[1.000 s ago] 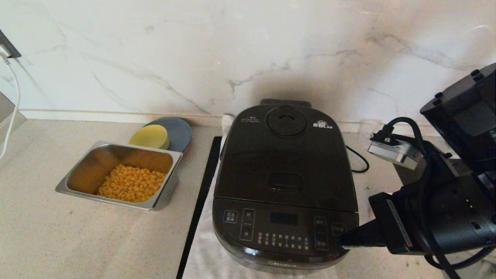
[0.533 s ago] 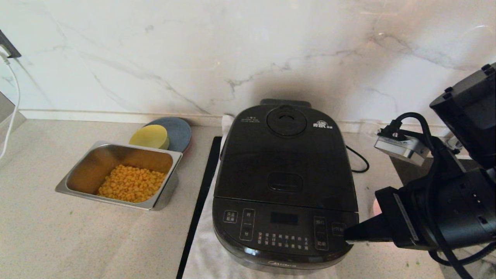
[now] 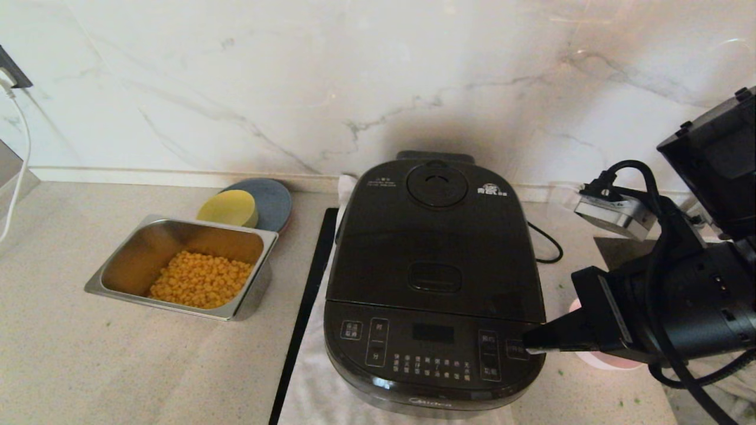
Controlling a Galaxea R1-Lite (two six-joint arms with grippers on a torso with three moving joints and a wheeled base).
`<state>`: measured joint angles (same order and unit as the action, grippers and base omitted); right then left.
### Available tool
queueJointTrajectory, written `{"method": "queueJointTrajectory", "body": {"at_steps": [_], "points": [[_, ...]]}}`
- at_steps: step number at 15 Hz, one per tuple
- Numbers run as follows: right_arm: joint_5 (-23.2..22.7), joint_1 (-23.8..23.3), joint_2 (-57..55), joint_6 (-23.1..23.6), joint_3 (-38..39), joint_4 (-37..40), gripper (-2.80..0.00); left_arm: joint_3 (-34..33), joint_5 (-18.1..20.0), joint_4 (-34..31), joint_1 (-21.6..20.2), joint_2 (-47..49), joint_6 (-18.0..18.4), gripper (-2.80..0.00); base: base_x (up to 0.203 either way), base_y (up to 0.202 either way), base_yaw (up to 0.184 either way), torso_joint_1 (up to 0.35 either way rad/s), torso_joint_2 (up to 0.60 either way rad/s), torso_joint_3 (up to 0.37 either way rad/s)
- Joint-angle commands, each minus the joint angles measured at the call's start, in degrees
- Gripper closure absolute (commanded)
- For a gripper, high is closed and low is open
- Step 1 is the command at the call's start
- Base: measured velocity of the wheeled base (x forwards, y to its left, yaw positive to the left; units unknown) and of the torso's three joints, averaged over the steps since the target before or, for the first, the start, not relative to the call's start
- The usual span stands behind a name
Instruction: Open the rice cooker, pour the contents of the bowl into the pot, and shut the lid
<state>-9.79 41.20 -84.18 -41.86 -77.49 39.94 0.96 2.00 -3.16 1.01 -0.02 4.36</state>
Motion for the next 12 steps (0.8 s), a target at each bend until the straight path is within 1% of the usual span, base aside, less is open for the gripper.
{"method": "queueJointTrajectory", "body": {"at_steps": [1, 5, 12], "points": [[-0.93, -1.29, -0.59, -0.15, 0.08, 0.06, 0.0, 0.0, 0.02, -0.01, 0.04, -0.06, 0.03, 0.0, 0.0, 0.0, 0.0, 0.0, 0.0, 0.0], [-1.64, -1.64, -1.57, -0.15, 0.06, -1.38, 0.0, 0.0, 0.02, -0.01, 0.04, -0.06, 0.03, 0.0, 0.0, 0.0, 0.0, 0.0, 0.0, 0.0], [-2.25, -2.43, -2.67, -0.15, 0.08, -1.44, 0.0, 0.0, 0.02, -0.01, 0.04, -0.06, 0.03, 0.0, 0.0, 0.0, 0.0, 0.0, 0.0, 0.0]]}}
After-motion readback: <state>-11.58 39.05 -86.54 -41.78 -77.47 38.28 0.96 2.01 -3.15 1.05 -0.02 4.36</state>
